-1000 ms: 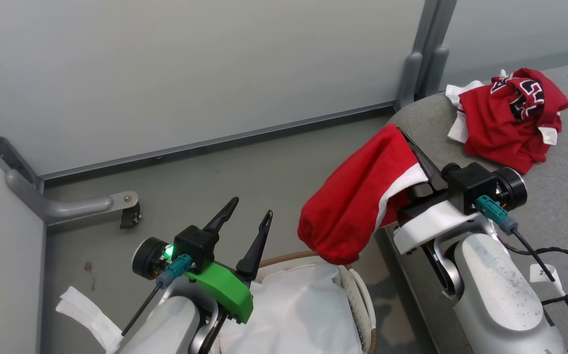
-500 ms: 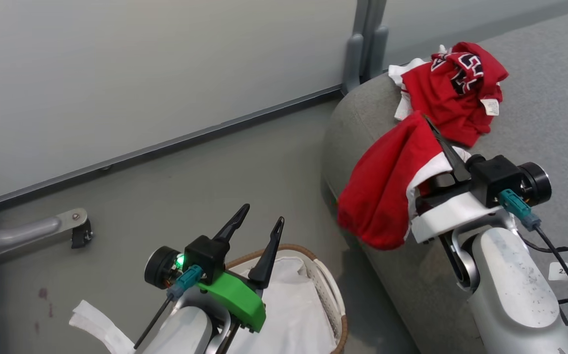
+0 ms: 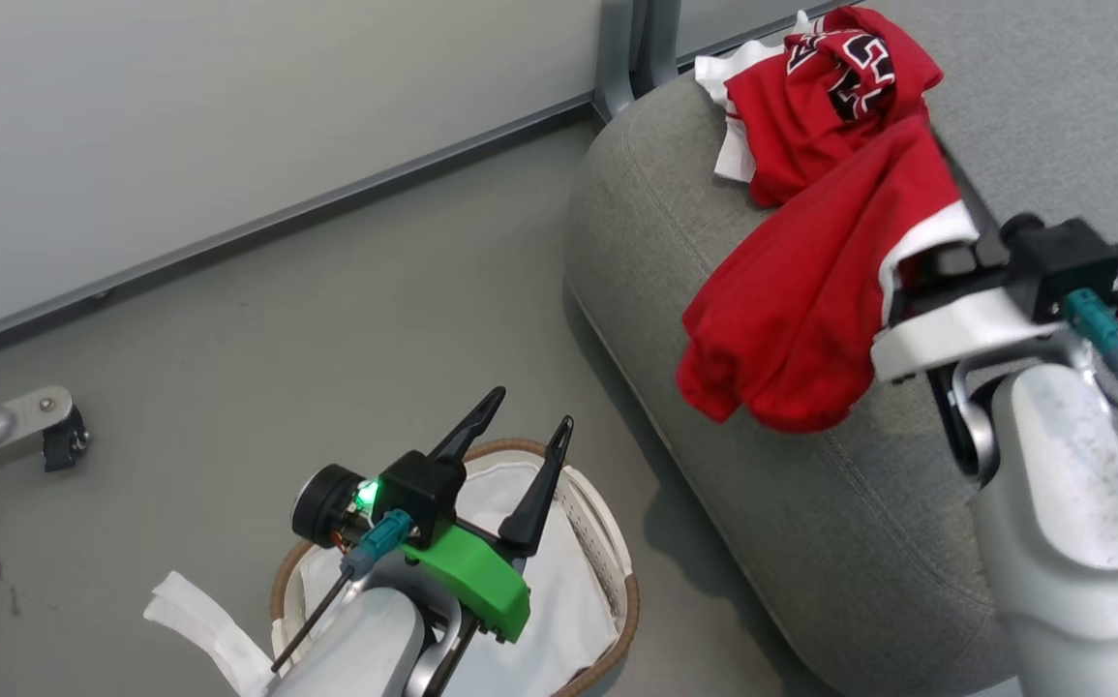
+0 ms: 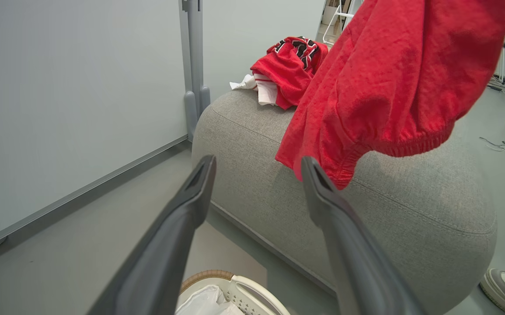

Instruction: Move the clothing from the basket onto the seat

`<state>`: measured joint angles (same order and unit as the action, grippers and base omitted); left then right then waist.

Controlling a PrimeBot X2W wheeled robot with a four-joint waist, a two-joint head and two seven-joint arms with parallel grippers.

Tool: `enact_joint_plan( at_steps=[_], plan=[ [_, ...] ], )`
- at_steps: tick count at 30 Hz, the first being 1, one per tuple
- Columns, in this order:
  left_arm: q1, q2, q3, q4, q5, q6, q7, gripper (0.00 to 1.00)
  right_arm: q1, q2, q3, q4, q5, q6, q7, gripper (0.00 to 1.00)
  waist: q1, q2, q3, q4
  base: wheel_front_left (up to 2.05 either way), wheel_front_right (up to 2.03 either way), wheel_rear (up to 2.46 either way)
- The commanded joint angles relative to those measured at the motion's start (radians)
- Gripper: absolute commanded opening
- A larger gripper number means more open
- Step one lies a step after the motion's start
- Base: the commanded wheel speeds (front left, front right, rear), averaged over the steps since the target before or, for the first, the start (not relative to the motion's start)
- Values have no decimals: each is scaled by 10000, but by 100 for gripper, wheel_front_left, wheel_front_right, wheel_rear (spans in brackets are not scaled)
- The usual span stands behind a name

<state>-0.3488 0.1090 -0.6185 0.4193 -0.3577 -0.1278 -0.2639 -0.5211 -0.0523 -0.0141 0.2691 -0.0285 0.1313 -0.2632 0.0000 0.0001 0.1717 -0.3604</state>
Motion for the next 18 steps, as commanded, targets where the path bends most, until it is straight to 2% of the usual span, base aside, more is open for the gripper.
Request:
enact_joint_plan(
  at_steps=[1, 8, 14, 18],
  plan=[
    [-227, 137, 7, -19, 105, -47, -5, 100, -465, -203, -172, -25, -85, -11, -25, 0, 0, -1, 543, 141, 0, 0, 0],
    [-779, 356, 131, -213, 280, -41, -5, 100, -2687, -1512, -1032, 606, -260, -11, -24, 0, 0, -1, 1710, 826, 0, 0, 0],
    [-1393, 613, 187, -430, 518, -42, -7, 100, -4511, -2784, -2073, 2071, -487, -11, -24, 0, 0, -1, 3007, 1425, 0, 0, 0],
    [-1715, 718, 253, -616, 700, -42, -7, 100, -4967, -3388, -2554, 2950, -852, -11, -24, 0, 0, -1, 3756, 1747, 0, 0, 0]
  ],
)
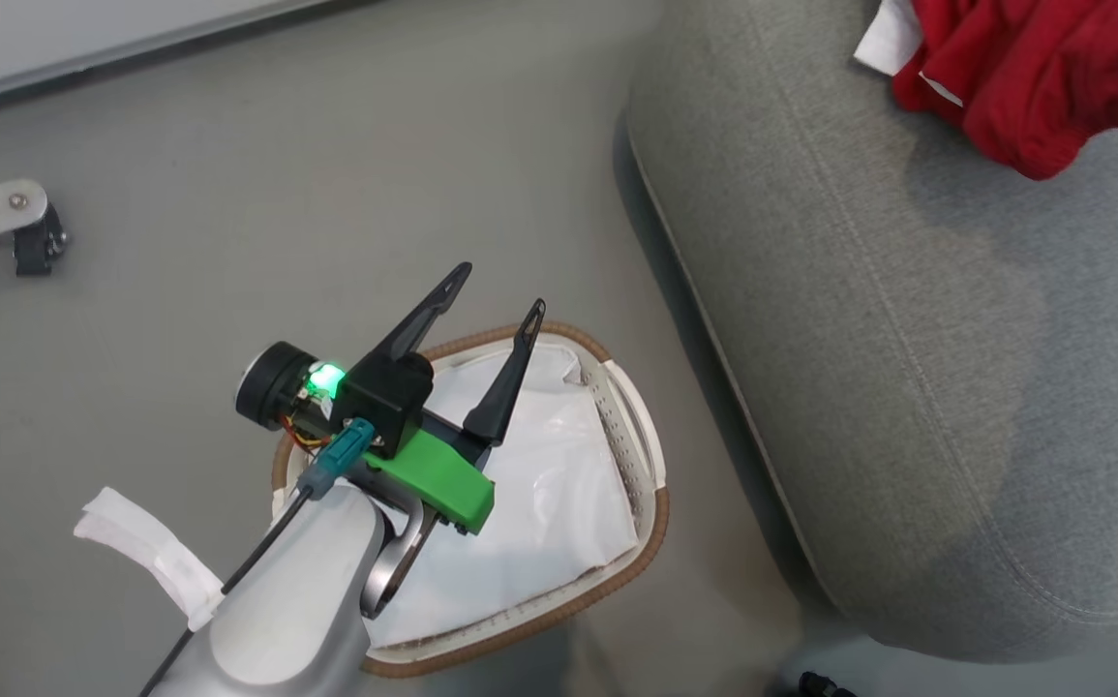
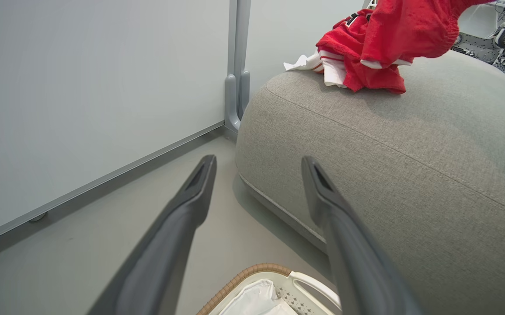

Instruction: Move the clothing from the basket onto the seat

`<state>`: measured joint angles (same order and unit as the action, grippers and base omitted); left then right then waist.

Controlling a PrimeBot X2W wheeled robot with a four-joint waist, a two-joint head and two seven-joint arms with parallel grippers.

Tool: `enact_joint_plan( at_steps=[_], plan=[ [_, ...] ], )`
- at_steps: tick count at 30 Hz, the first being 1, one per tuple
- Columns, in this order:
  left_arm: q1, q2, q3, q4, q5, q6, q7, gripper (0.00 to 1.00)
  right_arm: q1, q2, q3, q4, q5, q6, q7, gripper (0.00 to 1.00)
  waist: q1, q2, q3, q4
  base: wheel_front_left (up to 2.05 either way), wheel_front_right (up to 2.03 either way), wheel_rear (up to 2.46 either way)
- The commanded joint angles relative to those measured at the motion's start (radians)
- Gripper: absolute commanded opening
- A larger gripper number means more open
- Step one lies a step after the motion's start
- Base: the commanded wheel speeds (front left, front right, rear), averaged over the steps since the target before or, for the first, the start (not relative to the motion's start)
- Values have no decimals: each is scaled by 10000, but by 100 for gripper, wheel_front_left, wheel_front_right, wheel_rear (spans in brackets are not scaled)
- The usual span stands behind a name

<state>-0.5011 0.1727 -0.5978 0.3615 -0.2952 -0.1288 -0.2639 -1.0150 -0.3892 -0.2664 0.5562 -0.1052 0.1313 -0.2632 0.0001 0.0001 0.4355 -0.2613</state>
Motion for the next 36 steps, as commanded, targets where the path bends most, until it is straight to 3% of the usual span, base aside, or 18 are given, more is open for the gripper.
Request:
enact_joint_plan(
  at_steps=[1, 6, 20, 21, 22, 23, 24, 36],
  plan=[
    [-264, 98, 63, -94, 118, -33, -7, 100, -81, -135, -129, 239, -170, -11, -24, 0, -1, -1, 1284, 819, 0, 0, 0],
    [-566, 255, 223, -340, 320, -33, -7, 100, 7, -317, -870, 881, -496, -11, -23, 0, -1, -1, 2039, 954, 0, 0, 0],
    [-657, 173, 467, -487, 519, 6, -7, 100, 948, 821, -1325, 1331, -914, -11, -23, 0, -1, -1, 2555, 707, 0, 0, 0],
    [-626, 177, 468, -474, 514, 4, -7, 100, 1008, 856, -1304, 1273, -925, -11, -23, 14, -1, -1, 2514, 685, 0, 0, 0],
    [-584, 186, 477, -460, 504, 2, -7, 100, 1096, 902, -1266, 1188, -922, -11, -23, 38, -1, -1, 2457, 662, 0, 0, 0],
    [-552, 196, 489, -447, 490, 0, -7, 100, 1173, 935, -1225, 1111, -925, -11, -23, 74, -1, -1, 2402, 637, 0, 0, 0],
    [-514, 206, 499, -434, 473, -3, -5, 100, 1270, 966, -1184, 1011, -921, -11, -23, 100, -1, -1, 2334, 611, 0, 0, 0],
    [3, 11, 664, -316, 254, -22, -5, 100, 2877, 1377, -593, 355, -486, -11, -23, 100, -1, -1, 1064, 293, 0, 0, 0]
  ],
)
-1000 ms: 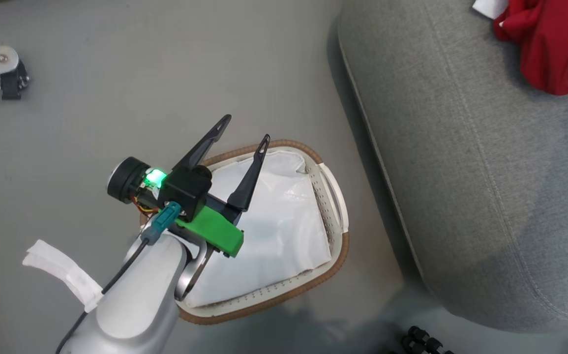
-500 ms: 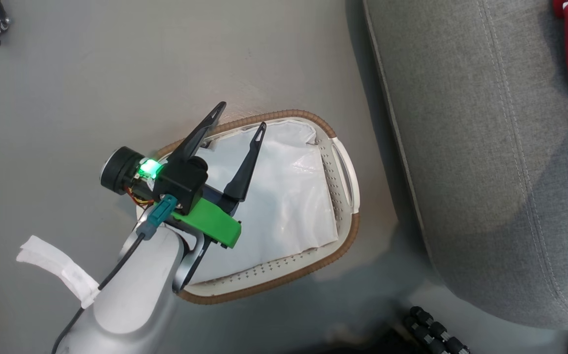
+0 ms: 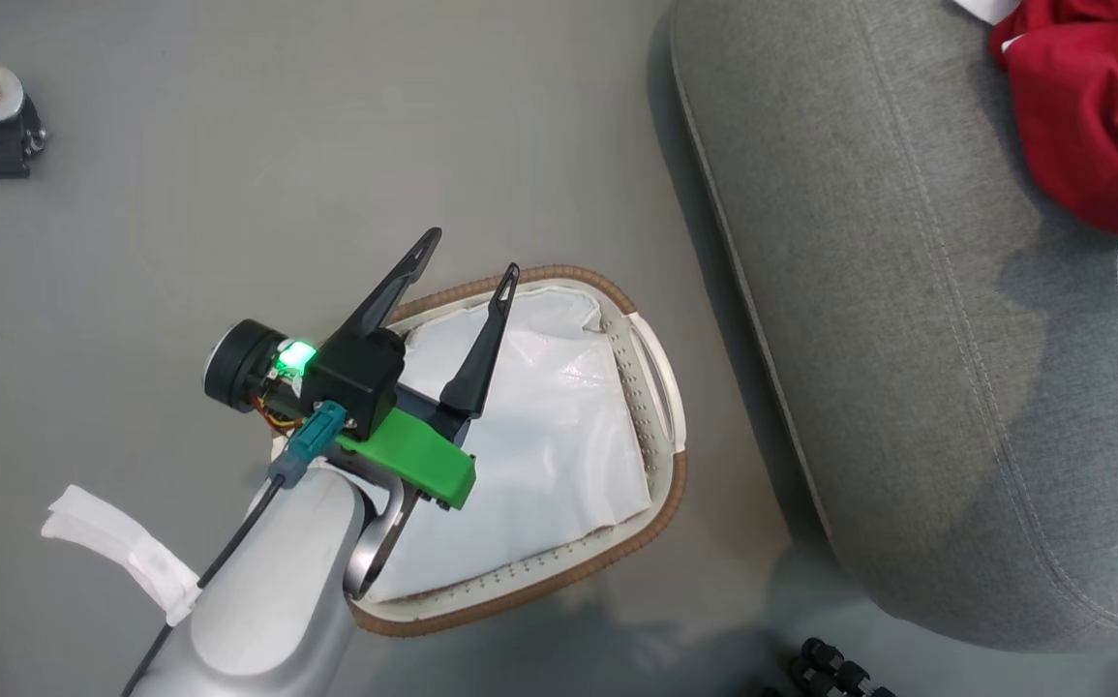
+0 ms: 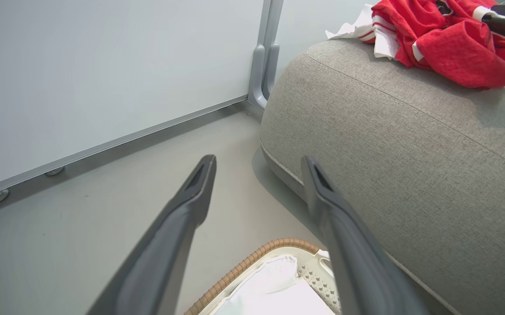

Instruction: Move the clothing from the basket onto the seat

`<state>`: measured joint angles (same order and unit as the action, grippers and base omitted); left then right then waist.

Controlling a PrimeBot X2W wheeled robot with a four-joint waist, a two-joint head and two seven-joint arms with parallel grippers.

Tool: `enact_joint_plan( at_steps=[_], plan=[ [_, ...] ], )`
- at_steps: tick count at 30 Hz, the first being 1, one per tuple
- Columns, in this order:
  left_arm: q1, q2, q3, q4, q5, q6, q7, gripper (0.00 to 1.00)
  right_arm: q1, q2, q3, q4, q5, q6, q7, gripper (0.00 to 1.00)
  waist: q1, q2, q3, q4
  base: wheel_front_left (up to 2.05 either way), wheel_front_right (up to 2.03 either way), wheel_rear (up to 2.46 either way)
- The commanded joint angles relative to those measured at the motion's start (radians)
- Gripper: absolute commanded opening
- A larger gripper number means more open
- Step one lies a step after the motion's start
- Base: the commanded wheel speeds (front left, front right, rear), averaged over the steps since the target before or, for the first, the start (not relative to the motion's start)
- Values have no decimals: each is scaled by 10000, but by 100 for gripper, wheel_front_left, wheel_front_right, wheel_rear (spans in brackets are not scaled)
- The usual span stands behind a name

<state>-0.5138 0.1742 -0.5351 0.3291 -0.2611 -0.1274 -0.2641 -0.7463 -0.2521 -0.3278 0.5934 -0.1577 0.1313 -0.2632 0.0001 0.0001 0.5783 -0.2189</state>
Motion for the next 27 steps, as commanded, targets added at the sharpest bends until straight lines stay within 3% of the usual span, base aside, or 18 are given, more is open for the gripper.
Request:
enact_joint_plan(
  at_steps=[1, 12, 21, 27],
  plan=[
    [178, -19, 65, 18, -112, -37, -3, 100, 344, 35, 98, -103, 83, -11, -23, 100, -1, -1, -485, -144, 0, 0, 0],
    [932, -357, 785, 33, -335, -46, -3, 100, 1841, -146, 812, -1091, 353, -11, -23, 100, -1, -1, -2142, 108, 0, 0, 0],
    [1747, -797, 1628, 149, -464, -45, -3, 100, 1855, -261, 1369, -1179, 715, -11, -23, 100, -1, -1, -3623, 1071, 0, 0, 0],
    [2572, -932, 2603, 196, -397, 93, -5, 100, 2173, 295, 1748, -1331, 976, -11, -23, 100, -1, -1, -4442, 1735, 0, 0, 0]
  ],
)
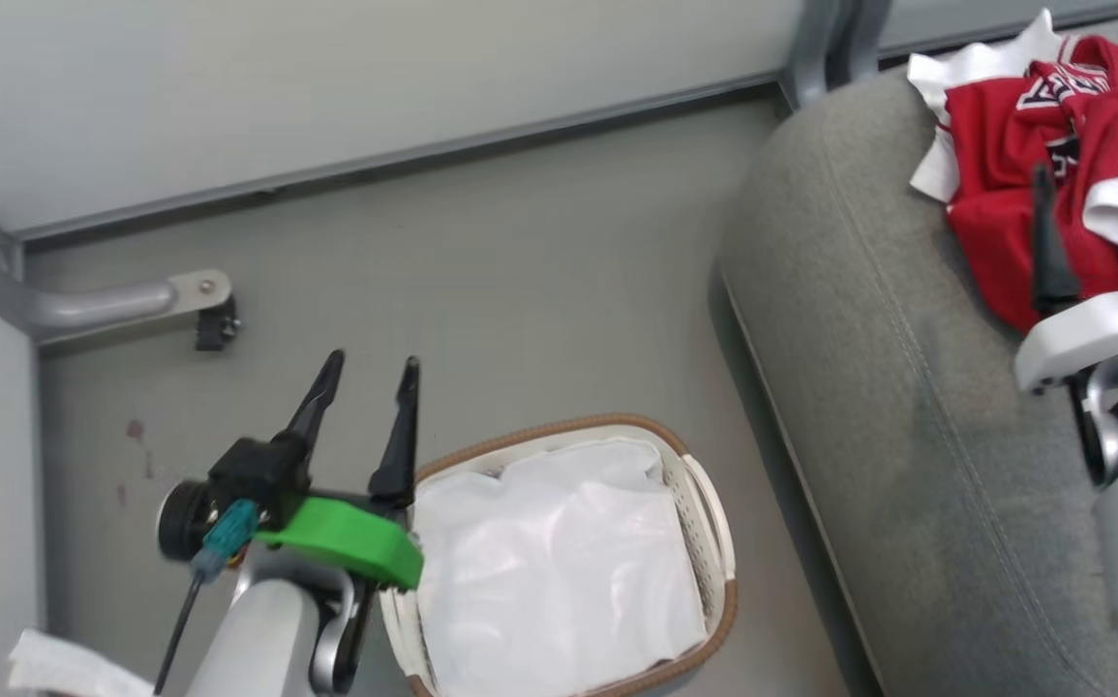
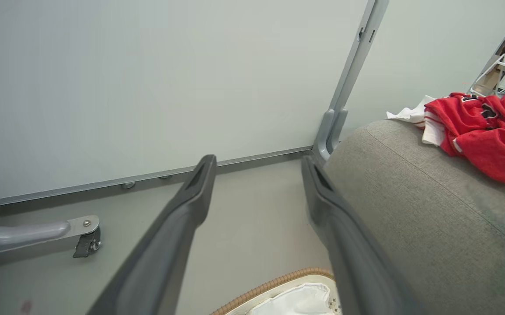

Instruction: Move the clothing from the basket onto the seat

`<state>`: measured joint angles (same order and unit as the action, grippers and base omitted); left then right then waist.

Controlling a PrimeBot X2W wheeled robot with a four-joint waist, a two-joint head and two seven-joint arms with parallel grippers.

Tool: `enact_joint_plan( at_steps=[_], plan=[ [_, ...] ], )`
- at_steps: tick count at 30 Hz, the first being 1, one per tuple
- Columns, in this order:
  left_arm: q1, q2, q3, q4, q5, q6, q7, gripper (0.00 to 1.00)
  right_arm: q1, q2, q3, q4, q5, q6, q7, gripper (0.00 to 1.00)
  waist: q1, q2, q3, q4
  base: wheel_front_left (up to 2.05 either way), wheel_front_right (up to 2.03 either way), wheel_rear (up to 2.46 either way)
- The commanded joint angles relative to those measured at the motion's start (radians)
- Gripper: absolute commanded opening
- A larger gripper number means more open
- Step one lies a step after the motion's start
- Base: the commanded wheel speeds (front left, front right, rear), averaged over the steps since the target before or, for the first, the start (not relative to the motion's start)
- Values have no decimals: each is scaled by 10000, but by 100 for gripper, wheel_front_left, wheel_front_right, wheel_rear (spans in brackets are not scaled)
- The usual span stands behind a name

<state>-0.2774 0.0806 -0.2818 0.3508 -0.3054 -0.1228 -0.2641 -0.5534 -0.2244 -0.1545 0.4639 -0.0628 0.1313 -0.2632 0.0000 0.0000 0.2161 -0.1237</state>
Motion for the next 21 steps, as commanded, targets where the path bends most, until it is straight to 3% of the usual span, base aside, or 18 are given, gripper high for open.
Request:
enact_joint_plan(
  at_steps=[1, 10, 21],
  plan=[
    [343, -18, 229, -57, 64, 101, -3, 100, 365, 154, 103, -63, 60, -11, -23, 100, 0, 0, -946, 867, 0, 0, 0],
    [2069, -232, 1837, -309, 204, 368, -3, 100, 2150, 1486, 1123, -665, 509, -11, -23, 100, 0, 0, -1823, 1493, 0, 0, 0],
    [2851, -301, 2185, -516, 123, 277, -3, 100, 3988, 1700, 1785, -890, 1710, -11, -23, 100, 0, 0, -2134, 1636, 0, 0, 0]
  ],
)
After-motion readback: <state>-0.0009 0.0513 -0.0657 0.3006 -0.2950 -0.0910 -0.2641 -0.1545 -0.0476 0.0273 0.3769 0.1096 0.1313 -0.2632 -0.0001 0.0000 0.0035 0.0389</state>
